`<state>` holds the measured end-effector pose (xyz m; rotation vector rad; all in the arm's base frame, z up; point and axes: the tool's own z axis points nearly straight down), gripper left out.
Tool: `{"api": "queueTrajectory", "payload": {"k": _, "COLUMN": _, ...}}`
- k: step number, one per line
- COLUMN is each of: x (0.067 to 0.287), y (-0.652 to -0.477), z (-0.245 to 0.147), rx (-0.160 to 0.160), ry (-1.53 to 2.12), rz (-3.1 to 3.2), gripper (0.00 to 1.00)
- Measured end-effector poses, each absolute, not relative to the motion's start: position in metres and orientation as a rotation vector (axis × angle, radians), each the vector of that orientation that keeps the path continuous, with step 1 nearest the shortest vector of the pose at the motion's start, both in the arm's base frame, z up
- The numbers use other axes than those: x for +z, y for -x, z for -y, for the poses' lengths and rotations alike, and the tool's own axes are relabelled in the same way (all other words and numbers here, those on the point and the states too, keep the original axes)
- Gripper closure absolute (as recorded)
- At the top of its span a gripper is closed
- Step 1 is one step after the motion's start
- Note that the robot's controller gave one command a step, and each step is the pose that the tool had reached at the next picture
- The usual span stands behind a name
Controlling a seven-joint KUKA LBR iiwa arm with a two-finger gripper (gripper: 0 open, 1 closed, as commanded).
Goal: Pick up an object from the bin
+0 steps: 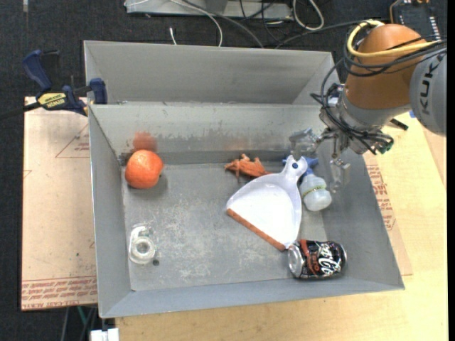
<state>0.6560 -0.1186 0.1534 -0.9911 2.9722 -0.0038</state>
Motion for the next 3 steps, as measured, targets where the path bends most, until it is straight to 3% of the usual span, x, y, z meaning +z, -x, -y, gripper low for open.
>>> {"api": "queueTrajectory", "payload": {"k": 1, "x": 0.103, "y": -0.656, "z": 0.103, "rx": 0.002, "ry": 1.291, "rz": -2.863, "gripper": 0.0}}
{"api": "queueTrajectory", "payload": {"k": 2, "x": 0.091, "y": -0.659, "z": 0.117, "rx": -0.005, "ry": 1.862, "rz": -2.504, "gripper": 0.0}}
{"api": "queueTrajectory", "payload": {"k": 3, "x": 0.081, "y": -0.664, "z": 0.139, "rx": -0.005, "ry": 1.854, "rz": -2.5, "gripper": 1.0}}
